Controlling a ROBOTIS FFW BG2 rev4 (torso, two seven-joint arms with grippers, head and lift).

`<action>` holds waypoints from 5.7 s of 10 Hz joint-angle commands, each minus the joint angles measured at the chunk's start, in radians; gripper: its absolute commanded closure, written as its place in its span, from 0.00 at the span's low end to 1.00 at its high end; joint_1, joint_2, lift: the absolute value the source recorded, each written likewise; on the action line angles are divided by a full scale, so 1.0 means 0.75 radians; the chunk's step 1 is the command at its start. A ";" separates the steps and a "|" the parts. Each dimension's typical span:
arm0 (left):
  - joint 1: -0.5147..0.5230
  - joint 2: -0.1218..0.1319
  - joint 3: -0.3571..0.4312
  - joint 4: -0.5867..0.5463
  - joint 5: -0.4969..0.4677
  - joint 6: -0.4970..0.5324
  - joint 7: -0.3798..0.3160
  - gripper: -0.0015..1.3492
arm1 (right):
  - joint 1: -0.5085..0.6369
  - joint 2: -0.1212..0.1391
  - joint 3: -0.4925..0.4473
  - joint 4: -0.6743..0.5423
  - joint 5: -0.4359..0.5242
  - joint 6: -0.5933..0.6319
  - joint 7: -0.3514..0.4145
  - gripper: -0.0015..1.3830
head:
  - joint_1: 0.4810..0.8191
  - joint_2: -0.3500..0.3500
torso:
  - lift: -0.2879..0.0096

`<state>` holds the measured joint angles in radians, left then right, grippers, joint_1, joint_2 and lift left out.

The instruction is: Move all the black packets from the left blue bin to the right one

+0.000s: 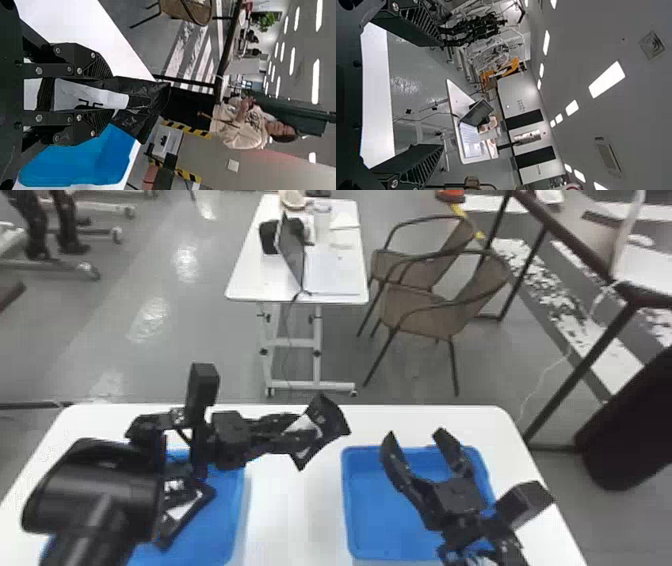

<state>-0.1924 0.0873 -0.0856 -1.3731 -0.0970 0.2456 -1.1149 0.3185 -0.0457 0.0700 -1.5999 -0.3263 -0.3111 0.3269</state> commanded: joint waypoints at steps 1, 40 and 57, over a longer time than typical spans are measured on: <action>-0.065 -0.022 -0.066 0.094 0.029 -0.047 0.002 0.66 | -0.073 0.000 0.003 0.029 -0.005 0.026 0.037 0.07 | 0.63 0.33 | 0.97; 0.353 -0.012 0.713 -0.227 -0.476 0.129 0.214 0.09 | -0.061 0.062 -0.183 0.123 -0.320 -0.029 -0.045 0.13 | 0.63 0.63 | 0.97; -0.052 0.105 0.447 0.438 -0.947 -0.143 0.163 0.63 | -0.063 0.062 -0.165 0.157 -0.410 -0.025 -0.021 0.13 | 0.63 0.63 | 0.97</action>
<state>-0.2316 0.1690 0.2494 -1.0415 -0.8117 0.1425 -0.9901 0.2715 0.0000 -0.0537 -1.4806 -0.6335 -0.3304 0.3107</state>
